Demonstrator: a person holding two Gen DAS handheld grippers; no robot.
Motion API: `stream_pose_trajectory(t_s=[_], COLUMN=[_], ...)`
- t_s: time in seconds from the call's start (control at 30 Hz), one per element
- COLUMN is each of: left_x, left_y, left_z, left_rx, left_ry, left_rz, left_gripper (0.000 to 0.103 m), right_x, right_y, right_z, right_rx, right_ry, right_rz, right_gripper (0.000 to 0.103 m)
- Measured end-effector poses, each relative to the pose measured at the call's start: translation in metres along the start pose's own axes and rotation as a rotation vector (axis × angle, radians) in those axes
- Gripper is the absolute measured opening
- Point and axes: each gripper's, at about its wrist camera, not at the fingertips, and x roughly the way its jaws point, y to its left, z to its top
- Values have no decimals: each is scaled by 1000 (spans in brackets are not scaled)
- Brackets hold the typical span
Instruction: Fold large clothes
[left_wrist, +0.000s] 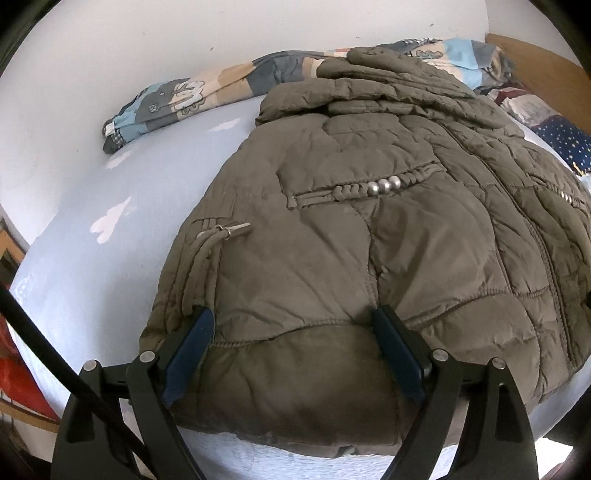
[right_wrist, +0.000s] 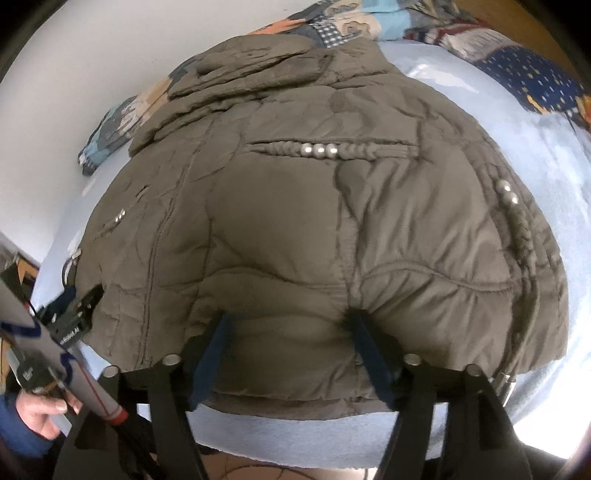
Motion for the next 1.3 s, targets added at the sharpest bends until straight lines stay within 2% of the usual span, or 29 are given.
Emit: stream_pose_trajectory(t_s=[0.1, 0.23, 0.37, 0.43, 0.5, 0.57, 0.63, 0.67, 0.77, 0.9, 1.0, 1.13, 1.2, 1.3], left_x=[0, -2, -15, -24, -30, -32, -25, -16, 5, 0, -10, -8, -2, 4], left_y=[1, 3, 12, 22, 35, 58, 78, 87, 91, 108, 136, 171, 173, 164], left_z=[2, 12, 14, 16, 18, 18, 16, 14, 6, 8, 10, 2, -5, -4], left_rx=[10, 49, 37, 20, -20, -102, -177, -210, -226, -287, -392, -551, -579, -560], left_ry=[15, 72, 49, 35, 25, 35, 70, 115, 219, 206, 188, 210, 237, 242], left_rz=[-7, -34, -51, -47, -32, -24, -17, -28, -75, -109, -147, -207, -224, -263], left_gripper=[88, 88, 88, 88, 88, 88, 88, 88, 88, 88, 88, 88, 88, 86], right_x=[3, 4, -5, -18, -31, -38, -36, -33, -21, -18, -35, -59, -72, -84], right_y=[10, 12, 8, 5, 1, -11, -23, -27, -21, -12, -24, -42, -60, -85], right_z=[-1, 0, 1, 1, 1, 3, 3, 3, 2, 2, 9, 15, 16, 16], right_rx=[-58, -76, -55, -49, -43, -3, 49, 66, 27, -16, 39, 97, 173, 296], right_ry=[7, 10, -2, -41, -95, -125, -113, -96, -48, -43, -97, -184, -223, -259], right_rz=[-22, -31, -14, -15, -38, -64, -62, -57, -89, -114, -68, -89, -88, -82], right_gripper=[84, 86, 86, 86, 86, 86, 86, 86, 88, 88, 87, 87, 87, 85])
